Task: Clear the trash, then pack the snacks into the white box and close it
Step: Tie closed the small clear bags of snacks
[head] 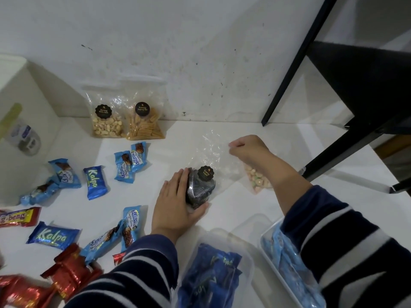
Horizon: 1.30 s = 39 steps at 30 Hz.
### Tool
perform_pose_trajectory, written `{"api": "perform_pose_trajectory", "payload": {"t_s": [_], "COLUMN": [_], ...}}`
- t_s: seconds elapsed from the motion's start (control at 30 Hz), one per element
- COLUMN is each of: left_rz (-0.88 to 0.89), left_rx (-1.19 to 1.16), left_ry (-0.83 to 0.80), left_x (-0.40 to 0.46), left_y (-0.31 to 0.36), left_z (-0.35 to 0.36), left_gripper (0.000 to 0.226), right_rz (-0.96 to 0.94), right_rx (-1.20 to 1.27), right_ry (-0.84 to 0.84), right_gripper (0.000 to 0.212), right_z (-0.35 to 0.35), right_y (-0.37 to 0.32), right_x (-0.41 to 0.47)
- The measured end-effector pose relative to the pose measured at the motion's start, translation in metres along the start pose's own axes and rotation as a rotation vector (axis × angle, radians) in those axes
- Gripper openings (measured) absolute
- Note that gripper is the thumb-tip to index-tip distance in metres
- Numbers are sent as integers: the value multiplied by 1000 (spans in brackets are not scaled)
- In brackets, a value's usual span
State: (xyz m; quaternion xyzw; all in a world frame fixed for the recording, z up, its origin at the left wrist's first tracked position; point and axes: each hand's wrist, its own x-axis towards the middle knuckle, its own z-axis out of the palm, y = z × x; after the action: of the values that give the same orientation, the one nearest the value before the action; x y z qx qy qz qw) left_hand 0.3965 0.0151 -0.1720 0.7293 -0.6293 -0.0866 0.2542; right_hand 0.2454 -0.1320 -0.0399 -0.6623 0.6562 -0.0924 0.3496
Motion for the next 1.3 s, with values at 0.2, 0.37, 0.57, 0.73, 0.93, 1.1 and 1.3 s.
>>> {"api": "perform_pose_trajectory", "payload": {"t_s": [0.2, 0.37, 0.57, 0.73, 0.93, 1.1, 1.3], "left_rz": [-3, -8, 4, -3, -23, -27, -39], "left_rx": [-14, -24, -50, -43, -51, -67, -76], "left_ry": [29, 35, 60, 68, 76, 81, 86], "left_x": [1, 1, 1, 0, -1, -1, -1], "left_y": [0, 0, 0, 1, 1, 1, 1], "left_z": [0, 2, 2, 2, 2, 1, 2], "left_gripper": [98, 99, 98, 98, 98, 99, 98], "right_rz": [19, -9, -41, -70, -109, -90, -87], "right_rx": [69, 35, 37, -57, -66, -59, 13], "right_ry": [42, -15, 28, -5, 30, 35, -32], "right_gripper": [11, 20, 15, 26, 37, 18, 33], "right_z": [1, 2, 7, 16, 20, 22, 19], "right_y": [-5, -12, -19, -24, -35, -39, -46], "right_x": [6, 7, 12, 12, 18, 19, 21]}}
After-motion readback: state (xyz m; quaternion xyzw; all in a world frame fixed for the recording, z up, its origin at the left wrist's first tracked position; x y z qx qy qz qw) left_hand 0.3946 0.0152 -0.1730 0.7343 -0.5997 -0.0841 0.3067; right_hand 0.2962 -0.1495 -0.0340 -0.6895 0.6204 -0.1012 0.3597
